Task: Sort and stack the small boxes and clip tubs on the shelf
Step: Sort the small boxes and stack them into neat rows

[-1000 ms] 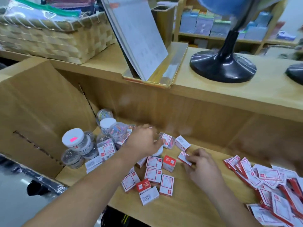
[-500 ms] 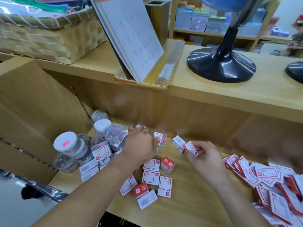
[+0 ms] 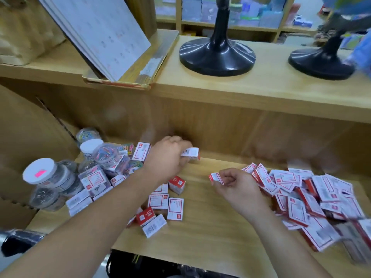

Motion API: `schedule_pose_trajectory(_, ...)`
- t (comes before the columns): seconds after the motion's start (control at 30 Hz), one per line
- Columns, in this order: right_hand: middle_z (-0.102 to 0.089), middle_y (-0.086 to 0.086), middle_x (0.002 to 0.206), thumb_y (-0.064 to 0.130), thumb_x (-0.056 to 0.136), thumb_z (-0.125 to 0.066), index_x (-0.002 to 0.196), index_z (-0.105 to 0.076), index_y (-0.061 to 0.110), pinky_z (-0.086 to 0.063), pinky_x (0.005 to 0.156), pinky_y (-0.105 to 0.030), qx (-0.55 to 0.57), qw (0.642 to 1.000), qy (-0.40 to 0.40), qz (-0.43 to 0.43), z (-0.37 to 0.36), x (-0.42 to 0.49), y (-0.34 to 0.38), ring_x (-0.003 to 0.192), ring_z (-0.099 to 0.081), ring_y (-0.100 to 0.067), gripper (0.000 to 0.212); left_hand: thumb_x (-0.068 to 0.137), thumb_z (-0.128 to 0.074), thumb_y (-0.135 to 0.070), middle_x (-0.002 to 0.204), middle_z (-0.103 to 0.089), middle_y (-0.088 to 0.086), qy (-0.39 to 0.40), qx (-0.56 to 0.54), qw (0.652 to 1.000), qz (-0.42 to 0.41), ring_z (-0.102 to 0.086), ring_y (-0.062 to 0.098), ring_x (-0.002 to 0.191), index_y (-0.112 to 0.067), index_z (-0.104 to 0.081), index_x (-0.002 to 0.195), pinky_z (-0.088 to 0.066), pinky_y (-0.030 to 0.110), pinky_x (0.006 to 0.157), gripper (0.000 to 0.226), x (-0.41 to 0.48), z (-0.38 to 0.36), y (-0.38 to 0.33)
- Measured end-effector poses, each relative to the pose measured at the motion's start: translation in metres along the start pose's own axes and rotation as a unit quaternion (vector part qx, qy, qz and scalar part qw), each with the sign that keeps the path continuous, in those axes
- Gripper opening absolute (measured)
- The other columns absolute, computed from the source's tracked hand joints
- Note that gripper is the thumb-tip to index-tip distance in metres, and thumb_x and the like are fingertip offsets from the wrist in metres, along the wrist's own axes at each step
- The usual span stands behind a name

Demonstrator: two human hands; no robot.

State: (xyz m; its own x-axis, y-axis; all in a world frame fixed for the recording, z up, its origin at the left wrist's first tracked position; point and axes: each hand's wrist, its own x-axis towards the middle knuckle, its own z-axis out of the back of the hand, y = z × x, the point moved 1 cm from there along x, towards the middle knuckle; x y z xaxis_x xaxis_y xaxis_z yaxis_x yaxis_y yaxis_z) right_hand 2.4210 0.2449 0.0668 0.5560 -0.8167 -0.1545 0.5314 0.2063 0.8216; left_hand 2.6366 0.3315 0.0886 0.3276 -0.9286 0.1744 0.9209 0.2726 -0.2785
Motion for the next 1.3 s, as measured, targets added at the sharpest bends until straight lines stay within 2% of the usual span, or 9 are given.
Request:
schedule_pose_trajectory(0.23, -0.068, 0.012, 0.099, 0.032, 0.081, -0.078, 0.118, -0.067, 0.024, -0.053, 0.085, -0.029, -0.048, 0.997, 0.051, 0.036, -0.050, 0.018, 0.042, 0.091, -0.066, -0.010, 0.039, 0.089, -0.070, -0.041, 0.089, -0.056, -0.014, -0.069, -0.108, 0.989, 0.079, -0.055, 0.009, 0.086, -0.031, -0.069, 0.111, -0.045, 0.028, 0.072, 0.024, -0.058, 0.031, 0.010)
schedule_pose_trajectory(0.37, -0.064, 0.015, 0.112, 0.015, 0.083, -0.078, 0.136, -0.056, 0.028, -0.056, 0.081, -0.025, 0.087, 0.988, 0.050, 0.115, -0.032, -0.002, 0.047, 0.090, -0.064, -0.009, 0.058, 0.087, -0.076, -0.030, 0.089, -0.054, -0.016, -0.077, -0.166, 0.979, 0.087, -0.055, 0.009, 0.084, -0.026, -0.072, 0.109, -0.042, 0.017, 0.073, 0.022, -0.075, 0.029, -0.004)
schedule_pose_trajectory(0.5, -0.071, 0.008, 0.107, 0.008, 0.086, -0.075, 0.116, -0.065, 0.032, -0.057, 0.078, -0.029, 0.143, 0.978, 0.069, 0.137, 0.000, -0.024, 0.038, 0.083, -0.068, -0.011, 0.040, 0.088, -0.076, -0.013, 0.096, -0.063, 0.000, -0.057, -0.344, 0.934, 0.081, -0.065, 0.013, 0.078, -0.023, -0.074, 0.106, -0.057, 0.032, 0.073, 0.020, -0.077, 0.006, -0.053)
schedule_pose_trajectory(0.57, -0.071, 0.003, 0.095, 0.006, 0.083, -0.077, 0.104, -0.066, 0.029, -0.055, 0.075, -0.023, 0.147, 0.984, 0.017, 0.097, 0.025, -0.033, 0.025, 0.071, -0.064, -0.005, 0.033, 0.088, -0.072, -0.007, 0.106, -0.064, -0.011, -0.047, -0.381, 0.920, 0.083, -0.068, 0.007, 0.085, -0.020, -0.071, 0.118, -0.059, 0.032, 0.082, 0.032, -0.074, -0.015, -0.077)
schedule_pose_trajectory(0.67, -0.067, 0.010, 0.079, 0.008, 0.080, -0.079, 0.090, -0.063, 0.027, -0.047, 0.063, -0.010, 0.085, 0.994, -0.059, 0.031, 0.075, -0.041, -0.001, 0.060, -0.060, 0.006, 0.027, 0.081, -0.066, -0.031, 0.115, -0.062, -0.021, -0.021, -0.295, 0.954, 0.055, -0.066, 0.002, 0.096, -0.025, -0.066, 0.128, -0.057, 0.035, 0.089, 0.047, -0.067, -0.041, -0.105)
schedule_pose_trajectory(0.77, -0.069, 0.011, 0.079, 0.022, 0.080, -0.078, 0.086, -0.060, 0.029, -0.054, 0.072, -0.032, -0.046, 0.989, -0.137, 0.003, 0.119, -0.040, -0.023, 0.074, -0.067, -0.008, 0.020, 0.080, -0.062, -0.036, 0.118, -0.066, -0.010, 0.023, -0.260, 0.965, 0.036, -0.067, 0.009, 0.102, -0.022, -0.067, 0.128, -0.056, 0.035, 0.090, 0.050, -0.059, -0.055, -0.127)
schedule_pose_trajectory(0.97, -0.063, -0.005, 0.125, 0.030, 0.085, -0.073, 0.135, -0.055, 0.019, -0.045, 0.098, -0.039, -0.324, 0.922, -0.178, 0.112, 0.138, -0.027, -0.034, 0.121, -0.052, -0.027, 0.054, 0.081, -0.066, -0.030, 0.123, -0.066, 0.000, -0.010, -0.200, 0.980, 0.015, -0.064, 0.021, 0.113, -0.016, -0.071, 0.121, -0.050, 0.030, 0.097, 0.043, -0.080, -0.068, -0.135)
schedule_pose_trajectory(1.17, -0.065, 0.009, 0.117, 0.034, 0.081, -0.071, 0.121, -0.067, 0.022, -0.040, 0.093, -0.013, -0.108, 0.972, 0.010, 0.208, 0.034, -0.052, -0.038, 0.111, -0.061, -0.012, 0.041, 0.084, -0.071, -0.021, 0.136, -0.058, 0.006, -0.117, -0.094, 0.986, 0.071, -0.050, 0.032, 0.131, -0.019, -0.069, 0.112, -0.045, 0.046, 0.108, 0.029, -0.170, -0.053, -0.110)
schedule_pose_trajectory(1.3, -0.055, 0.006, 0.134, 0.048, 0.074, -0.066, 0.137, -0.055, 0.020, -0.029, 0.104, -0.008, -0.079, 0.970, 0.119, 0.199, -0.034, -0.056, -0.032, 0.129, -0.052, -0.014, 0.070, 0.080, -0.076, -0.024, 0.146, -0.050, 0.010, -0.137, -0.016, 0.970, 0.198, -0.046, 0.036, 0.133, -0.021, -0.066, 0.126, -0.040, 0.047, 0.107, 0.047, -0.237, -0.044, -0.074)
